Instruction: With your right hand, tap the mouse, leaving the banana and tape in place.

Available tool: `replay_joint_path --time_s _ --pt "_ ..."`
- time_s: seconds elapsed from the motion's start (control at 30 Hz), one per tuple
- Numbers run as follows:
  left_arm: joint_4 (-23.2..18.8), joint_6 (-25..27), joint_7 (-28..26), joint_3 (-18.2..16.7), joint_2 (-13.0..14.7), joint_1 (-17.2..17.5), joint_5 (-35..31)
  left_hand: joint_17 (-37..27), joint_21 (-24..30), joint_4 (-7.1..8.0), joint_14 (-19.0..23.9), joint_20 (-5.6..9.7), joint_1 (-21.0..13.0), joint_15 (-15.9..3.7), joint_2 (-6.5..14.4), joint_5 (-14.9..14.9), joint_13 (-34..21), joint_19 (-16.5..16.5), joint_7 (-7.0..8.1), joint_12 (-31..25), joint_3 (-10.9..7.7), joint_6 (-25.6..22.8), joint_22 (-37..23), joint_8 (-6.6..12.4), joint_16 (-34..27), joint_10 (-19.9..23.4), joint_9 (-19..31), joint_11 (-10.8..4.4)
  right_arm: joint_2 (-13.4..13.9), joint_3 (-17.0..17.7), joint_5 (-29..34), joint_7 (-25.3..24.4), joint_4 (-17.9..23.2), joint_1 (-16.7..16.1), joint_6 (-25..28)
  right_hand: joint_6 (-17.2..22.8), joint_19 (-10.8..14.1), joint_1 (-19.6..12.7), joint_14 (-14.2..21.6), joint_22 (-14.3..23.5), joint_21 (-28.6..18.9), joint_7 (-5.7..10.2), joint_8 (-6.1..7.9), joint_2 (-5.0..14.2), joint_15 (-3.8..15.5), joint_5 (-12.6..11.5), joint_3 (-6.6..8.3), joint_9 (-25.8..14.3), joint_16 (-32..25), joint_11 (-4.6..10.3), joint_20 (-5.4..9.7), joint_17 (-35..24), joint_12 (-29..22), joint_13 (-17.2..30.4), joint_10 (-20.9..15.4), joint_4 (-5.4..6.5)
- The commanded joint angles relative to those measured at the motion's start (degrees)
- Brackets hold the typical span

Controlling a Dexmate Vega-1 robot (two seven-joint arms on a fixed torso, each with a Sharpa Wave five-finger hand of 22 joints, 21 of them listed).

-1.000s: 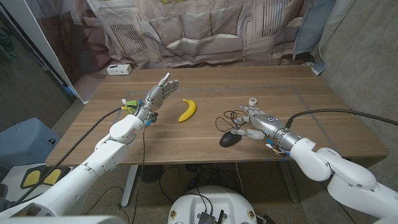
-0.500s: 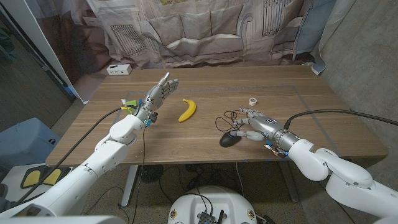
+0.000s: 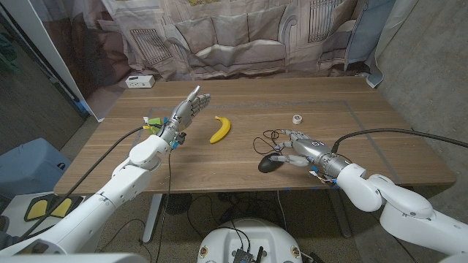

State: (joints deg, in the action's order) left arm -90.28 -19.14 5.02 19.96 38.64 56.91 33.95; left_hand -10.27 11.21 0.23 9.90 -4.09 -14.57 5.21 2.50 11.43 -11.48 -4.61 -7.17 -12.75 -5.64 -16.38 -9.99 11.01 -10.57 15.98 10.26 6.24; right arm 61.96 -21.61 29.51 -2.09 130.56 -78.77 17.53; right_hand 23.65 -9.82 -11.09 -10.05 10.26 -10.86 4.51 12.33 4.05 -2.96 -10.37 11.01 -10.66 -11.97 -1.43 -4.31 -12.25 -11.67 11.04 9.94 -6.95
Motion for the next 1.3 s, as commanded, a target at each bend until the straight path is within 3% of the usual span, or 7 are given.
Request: replay_joint_path --time_s 0.03,0.63,1.3 --pt "0.75 -0.01 0.50 0.28 -0.29 -0.49 0.18 -0.10 -0.15 -0.32 -0.08 -0.33 -0.23 0.03 0.24 0.00 -0.06 0.24 0.31 0.16 -0.02 -0.17 -0.30 -0.03 0.19 -0.03 0.11 0.02 0.19 -3.23 -0.83 1.40 -1.03 3.07 0.86 0.38 -5.54 0.02 -11.45 0.14 -0.54 0.26 0.01 0.63 -0.14 0.04 0.55 -0.14 -0.21 0.26 -0.33 -0.17 -0.27 0.25 4.34 0.08" --pt "1.29 -0.08 0.65 0.12 -0.34 -0.39 0.65 -0.10 -0.13 -0.41 -0.09 -0.41 -0.25 0.02 0.31 -0.01 -0.07 0.36 0.34 0.15 -0.01 -0.27 -0.30 -0.01 0.06 0.05 0.11 0.00 -0.12 -6.77 -1.44 3.12 -2.48 6.70 1.83 0.36 -5.75 0.37 -11.11 0.14 -0.52 0.74 -0.27 0.57 -0.84 0.08 0.46 -0.14 -0.41 0.06 -0.80 -0.21 -0.35 0.24 3.95 0.21" --pt "1.17 0.25 0.31 0.17 -0.28 -0.54 0.37 -0.09 -0.09 -0.53 -0.02 -0.38 -0.28 -0.05 0.39 -0.03 -0.07 0.44 0.52 0.14 0.01 -0.38 -0.30 0.00 -0.08 0.16 0.11 -0.19 0.34 -8.43 -0.83 2.36 -2.95 7.54 3.26 0.72 -5.69 0.62 -10.65 0.14 -0.61 0.76 -0.36 0.54 -0.46 0.08 0.42 -0.15 -0.63 -0.13 -0.82 -0.24 -0.53 0.24 3.21 0.28"
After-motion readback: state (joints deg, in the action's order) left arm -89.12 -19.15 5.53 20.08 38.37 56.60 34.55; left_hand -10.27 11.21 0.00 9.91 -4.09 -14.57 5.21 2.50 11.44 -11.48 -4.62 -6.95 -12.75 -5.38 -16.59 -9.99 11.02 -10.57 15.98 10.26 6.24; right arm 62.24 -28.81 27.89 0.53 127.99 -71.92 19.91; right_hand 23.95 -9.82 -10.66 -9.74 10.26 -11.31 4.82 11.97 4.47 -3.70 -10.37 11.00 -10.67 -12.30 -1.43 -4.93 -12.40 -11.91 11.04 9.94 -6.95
